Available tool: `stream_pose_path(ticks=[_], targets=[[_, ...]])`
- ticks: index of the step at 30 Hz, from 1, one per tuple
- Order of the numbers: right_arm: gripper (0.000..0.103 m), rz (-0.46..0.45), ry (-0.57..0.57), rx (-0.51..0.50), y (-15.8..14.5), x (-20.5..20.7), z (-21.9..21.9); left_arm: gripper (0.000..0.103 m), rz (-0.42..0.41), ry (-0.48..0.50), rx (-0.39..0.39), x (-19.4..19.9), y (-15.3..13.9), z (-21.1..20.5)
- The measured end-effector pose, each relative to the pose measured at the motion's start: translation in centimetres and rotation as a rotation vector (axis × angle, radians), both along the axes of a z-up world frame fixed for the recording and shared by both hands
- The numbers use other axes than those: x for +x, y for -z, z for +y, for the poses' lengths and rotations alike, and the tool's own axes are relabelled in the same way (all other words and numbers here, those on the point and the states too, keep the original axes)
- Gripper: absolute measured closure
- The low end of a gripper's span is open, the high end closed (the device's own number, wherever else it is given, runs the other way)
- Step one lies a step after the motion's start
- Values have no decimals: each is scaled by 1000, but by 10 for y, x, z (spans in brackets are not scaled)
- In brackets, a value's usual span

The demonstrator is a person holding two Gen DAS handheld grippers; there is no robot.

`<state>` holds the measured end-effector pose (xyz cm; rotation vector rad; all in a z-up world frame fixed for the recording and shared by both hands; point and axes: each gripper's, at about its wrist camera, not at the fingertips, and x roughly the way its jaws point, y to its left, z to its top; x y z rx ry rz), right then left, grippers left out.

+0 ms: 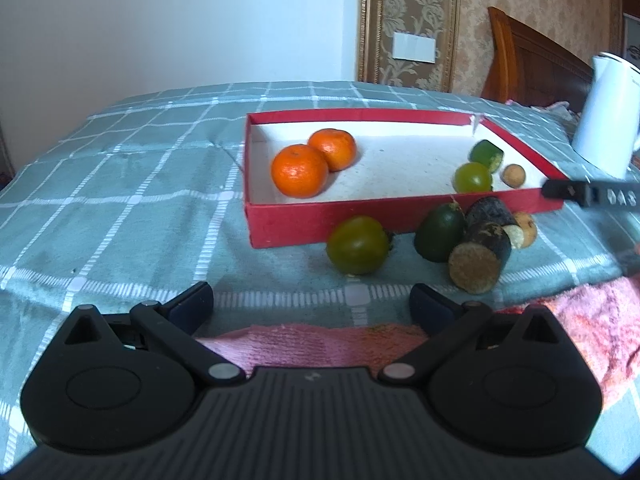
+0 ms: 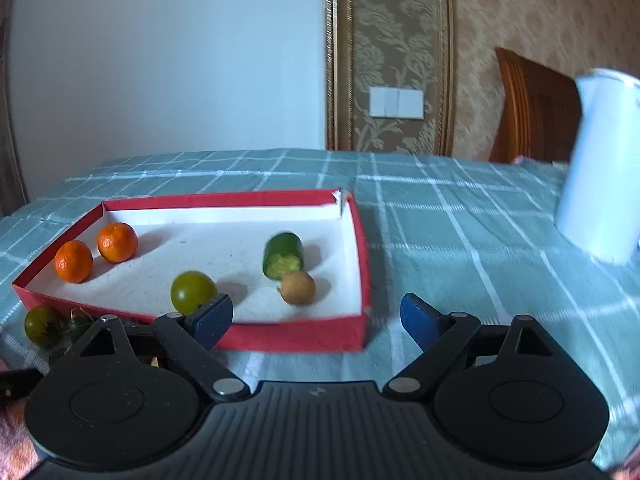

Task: Organize fruits
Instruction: 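Grasp the dark green tomato in front of the tray with the left gripper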

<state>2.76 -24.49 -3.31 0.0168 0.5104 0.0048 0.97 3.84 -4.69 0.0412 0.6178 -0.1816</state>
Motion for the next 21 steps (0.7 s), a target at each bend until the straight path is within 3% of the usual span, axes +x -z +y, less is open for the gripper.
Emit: stream_pose_path(ticks=[6,13,17,21], targets=[[11,32,24,-1,4,-3,-7,0,-18,-52,-66,-2,-4,3],[11,21,17,-27,5,-5,-2,1,-30,-81,-43,5,-11,-12],[11,16,14,-39,5,-6,0,18,-11,-83,-24,15,-12,-19],[11,19,7,-42,5,-7,2,29,5,-84,8,20,-8,-26]])
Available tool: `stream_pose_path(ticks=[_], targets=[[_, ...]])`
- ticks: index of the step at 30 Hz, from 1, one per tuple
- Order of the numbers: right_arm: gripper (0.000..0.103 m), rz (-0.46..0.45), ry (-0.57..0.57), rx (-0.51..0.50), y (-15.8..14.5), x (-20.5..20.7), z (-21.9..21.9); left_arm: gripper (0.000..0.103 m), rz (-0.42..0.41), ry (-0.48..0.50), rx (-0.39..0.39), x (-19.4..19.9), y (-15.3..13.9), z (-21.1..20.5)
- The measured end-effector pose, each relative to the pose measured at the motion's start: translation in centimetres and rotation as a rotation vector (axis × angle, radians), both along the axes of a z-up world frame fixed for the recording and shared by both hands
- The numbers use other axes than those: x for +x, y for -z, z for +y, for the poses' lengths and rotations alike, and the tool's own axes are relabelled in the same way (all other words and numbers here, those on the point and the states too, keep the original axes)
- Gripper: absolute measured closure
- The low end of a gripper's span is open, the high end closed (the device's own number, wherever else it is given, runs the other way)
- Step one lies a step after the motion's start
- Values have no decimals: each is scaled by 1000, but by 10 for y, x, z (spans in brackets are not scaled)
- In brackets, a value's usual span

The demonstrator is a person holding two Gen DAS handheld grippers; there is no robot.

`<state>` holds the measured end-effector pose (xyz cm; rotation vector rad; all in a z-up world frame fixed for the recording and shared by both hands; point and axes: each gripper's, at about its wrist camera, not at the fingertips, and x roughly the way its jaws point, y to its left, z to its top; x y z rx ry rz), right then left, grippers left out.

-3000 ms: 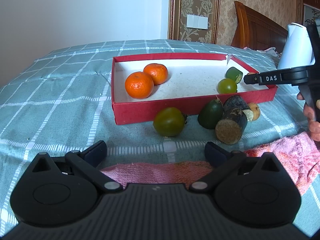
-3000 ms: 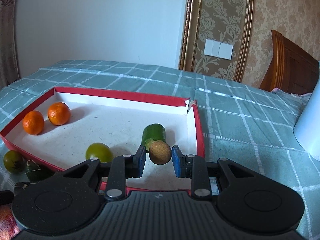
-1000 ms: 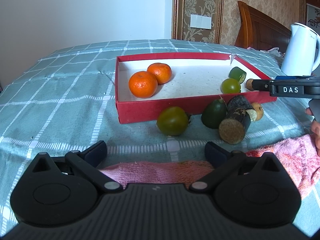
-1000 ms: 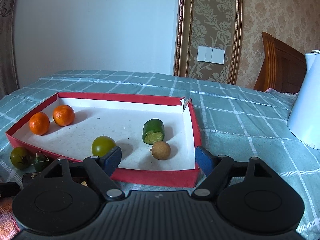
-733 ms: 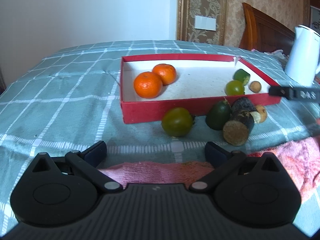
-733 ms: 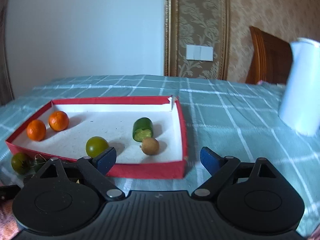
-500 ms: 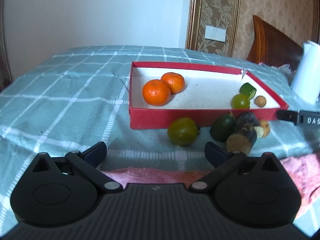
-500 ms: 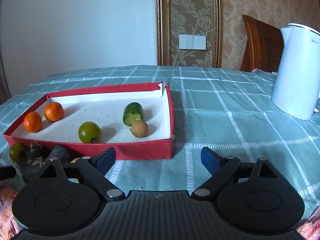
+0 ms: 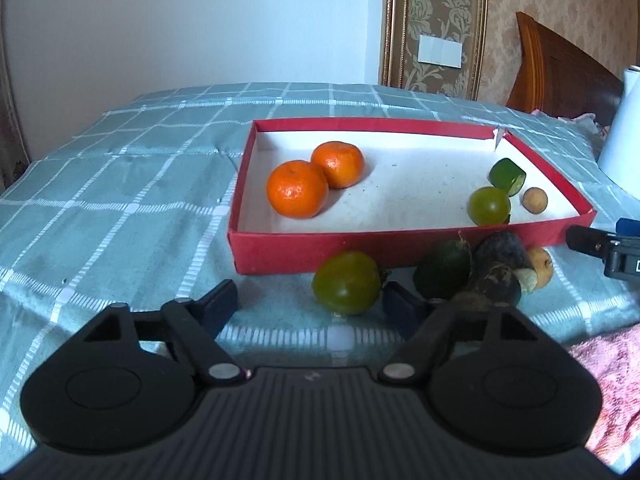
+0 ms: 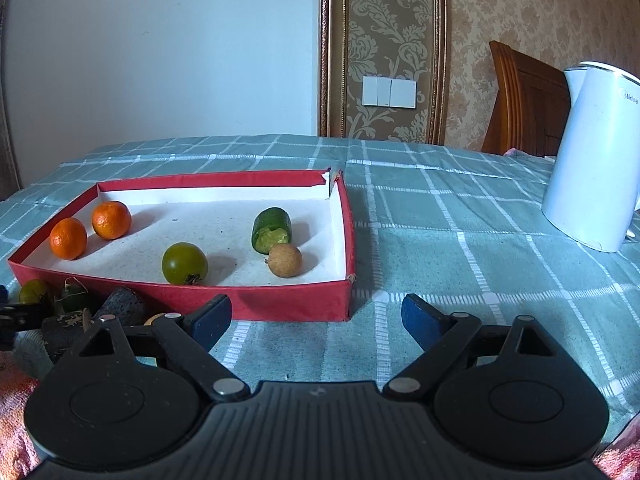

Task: Organize fruits
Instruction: 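Grasp the dark green tomato in front of the tray with the left gripper, then carry the green tomato into the tray and open the left gripper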

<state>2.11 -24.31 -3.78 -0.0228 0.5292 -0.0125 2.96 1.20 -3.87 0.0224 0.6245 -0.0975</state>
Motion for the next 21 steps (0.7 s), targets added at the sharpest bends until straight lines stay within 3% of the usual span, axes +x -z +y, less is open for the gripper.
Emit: stream_pose_path(ticks=[14,21], targets=[[11,3,-16,-21,0,-1,3,71,-19,72,-24,-1,-1,-8],[11,-1,-13,-22,0,-2,3,71,-22,81,-33,-4,-3,-5]])
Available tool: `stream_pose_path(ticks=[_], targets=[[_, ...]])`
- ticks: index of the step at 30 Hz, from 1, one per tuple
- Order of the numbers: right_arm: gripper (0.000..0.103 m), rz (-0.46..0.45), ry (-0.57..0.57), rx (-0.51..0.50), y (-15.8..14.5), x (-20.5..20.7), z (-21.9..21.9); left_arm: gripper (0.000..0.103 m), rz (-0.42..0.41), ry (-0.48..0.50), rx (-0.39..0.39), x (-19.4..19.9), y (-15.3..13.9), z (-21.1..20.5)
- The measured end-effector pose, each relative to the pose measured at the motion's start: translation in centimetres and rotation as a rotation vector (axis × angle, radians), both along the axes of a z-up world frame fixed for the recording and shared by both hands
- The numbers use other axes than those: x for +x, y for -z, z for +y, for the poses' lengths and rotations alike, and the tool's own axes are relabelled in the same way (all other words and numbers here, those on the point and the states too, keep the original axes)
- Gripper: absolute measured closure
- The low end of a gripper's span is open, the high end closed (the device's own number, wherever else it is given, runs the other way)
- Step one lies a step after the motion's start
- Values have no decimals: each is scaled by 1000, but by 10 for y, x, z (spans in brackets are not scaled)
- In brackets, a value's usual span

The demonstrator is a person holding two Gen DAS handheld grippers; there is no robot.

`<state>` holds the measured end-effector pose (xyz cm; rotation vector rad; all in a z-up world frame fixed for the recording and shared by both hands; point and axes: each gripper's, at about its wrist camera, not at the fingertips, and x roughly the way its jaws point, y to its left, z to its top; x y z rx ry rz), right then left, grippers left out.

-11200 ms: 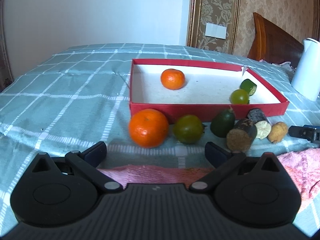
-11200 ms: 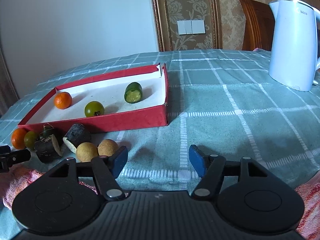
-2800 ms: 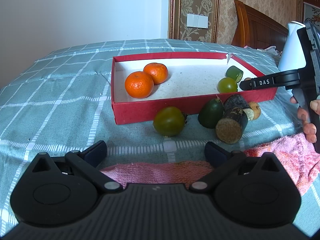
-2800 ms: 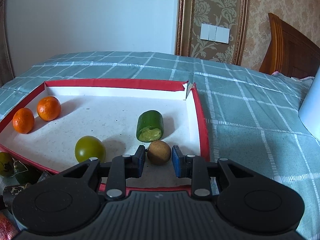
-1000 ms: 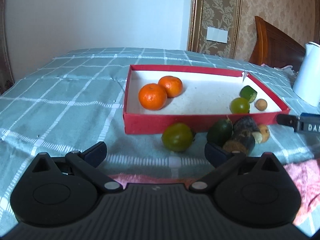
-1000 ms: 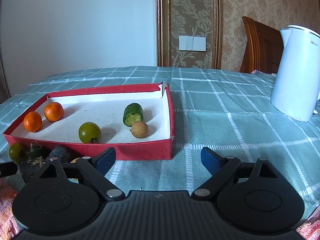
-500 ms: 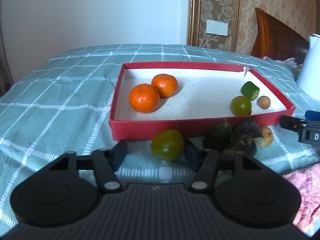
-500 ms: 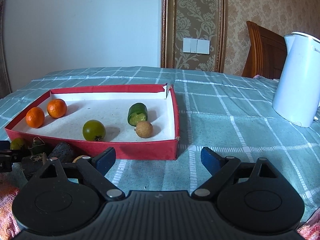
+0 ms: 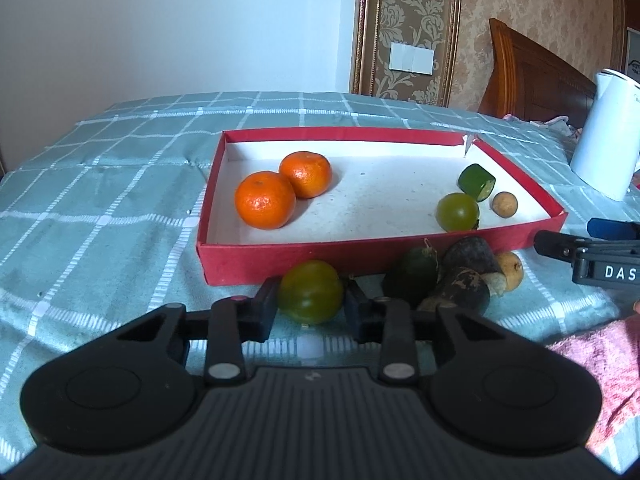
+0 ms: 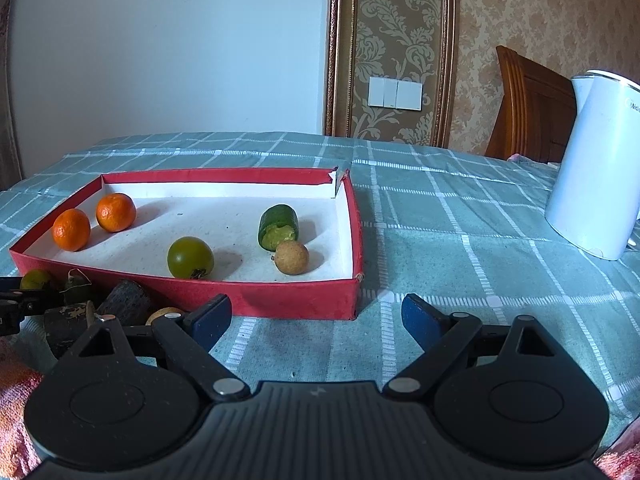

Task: Organize fruits
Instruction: 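Carry the green tomato into the tray and open the left gripper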

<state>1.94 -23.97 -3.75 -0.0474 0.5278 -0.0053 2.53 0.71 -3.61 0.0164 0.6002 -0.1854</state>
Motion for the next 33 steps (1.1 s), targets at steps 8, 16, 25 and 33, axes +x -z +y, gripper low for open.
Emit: stream_pose_path(ticks=[8,16,25,33], targets=[[11,4,0,-1,0,0,1,71,-65,48,-2,-1,-24,-5],[11,11,1,-6,1,2,2,71,-86,79,20,33,-40,-25],[11,20,-1,-12,2,4,4,71,-13,84,40,82,-24,-39],[11,34,-6,-14,4,7,4,70,2,85,43,100,-17,-44]])
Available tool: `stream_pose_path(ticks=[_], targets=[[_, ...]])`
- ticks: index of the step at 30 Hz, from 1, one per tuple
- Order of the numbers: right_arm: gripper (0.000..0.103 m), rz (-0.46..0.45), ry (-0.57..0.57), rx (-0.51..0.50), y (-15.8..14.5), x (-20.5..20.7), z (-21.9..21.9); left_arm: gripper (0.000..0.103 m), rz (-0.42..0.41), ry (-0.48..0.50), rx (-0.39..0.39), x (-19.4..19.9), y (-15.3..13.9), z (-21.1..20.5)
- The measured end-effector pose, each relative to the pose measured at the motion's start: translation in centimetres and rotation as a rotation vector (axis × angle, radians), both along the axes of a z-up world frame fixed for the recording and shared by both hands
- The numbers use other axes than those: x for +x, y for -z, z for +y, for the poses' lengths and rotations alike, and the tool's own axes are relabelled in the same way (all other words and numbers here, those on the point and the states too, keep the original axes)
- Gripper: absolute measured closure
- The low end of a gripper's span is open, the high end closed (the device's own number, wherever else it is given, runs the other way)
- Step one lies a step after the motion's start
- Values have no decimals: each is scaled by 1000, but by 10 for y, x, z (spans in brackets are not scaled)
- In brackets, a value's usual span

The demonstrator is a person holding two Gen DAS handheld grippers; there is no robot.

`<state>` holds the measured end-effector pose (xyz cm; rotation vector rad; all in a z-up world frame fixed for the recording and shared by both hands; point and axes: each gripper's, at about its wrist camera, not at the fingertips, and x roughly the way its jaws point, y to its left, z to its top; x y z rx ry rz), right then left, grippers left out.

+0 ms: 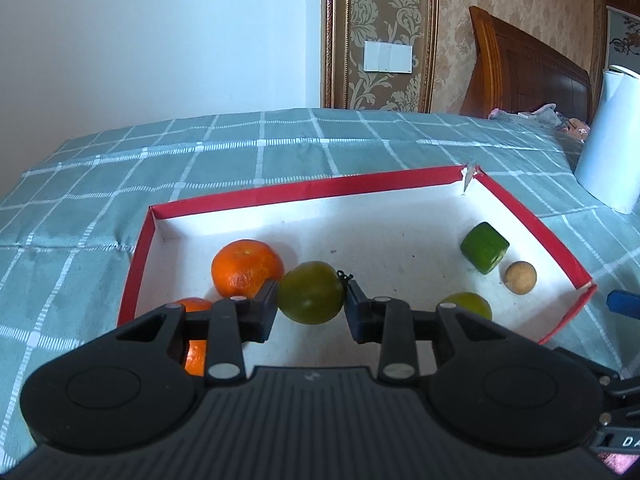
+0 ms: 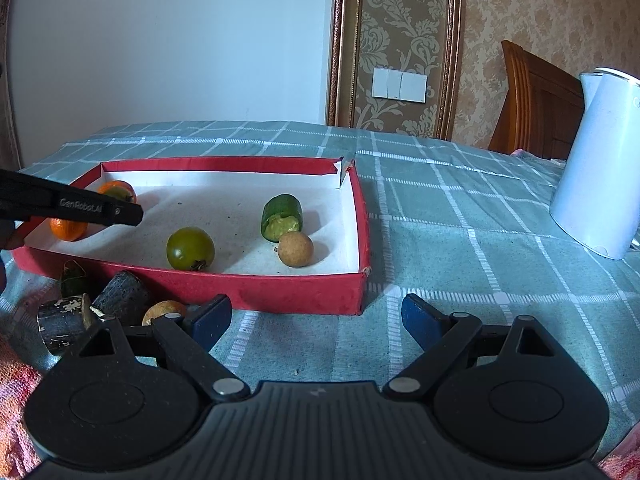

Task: Organize fruits
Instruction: 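Carry the green tomato into the tray and open the left gripper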

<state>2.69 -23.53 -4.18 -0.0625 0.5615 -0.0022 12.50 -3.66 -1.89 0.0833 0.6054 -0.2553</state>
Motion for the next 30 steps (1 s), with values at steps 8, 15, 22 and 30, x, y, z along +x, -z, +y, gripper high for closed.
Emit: stream_pose_path(ticks=[8,15,22,30], targets=[[11,4,0,-2,1,1,1,64,29,14,1,10,5,-2],[11,10,2,1,2,2,1,64,35,-2,-13,9,8,2],[11,20,3,4,2,3,0,44,19,14,-5,-2,6,4],[11,31,5,4,3,4,1,26,-35,-17,-7,-24,1,14]])
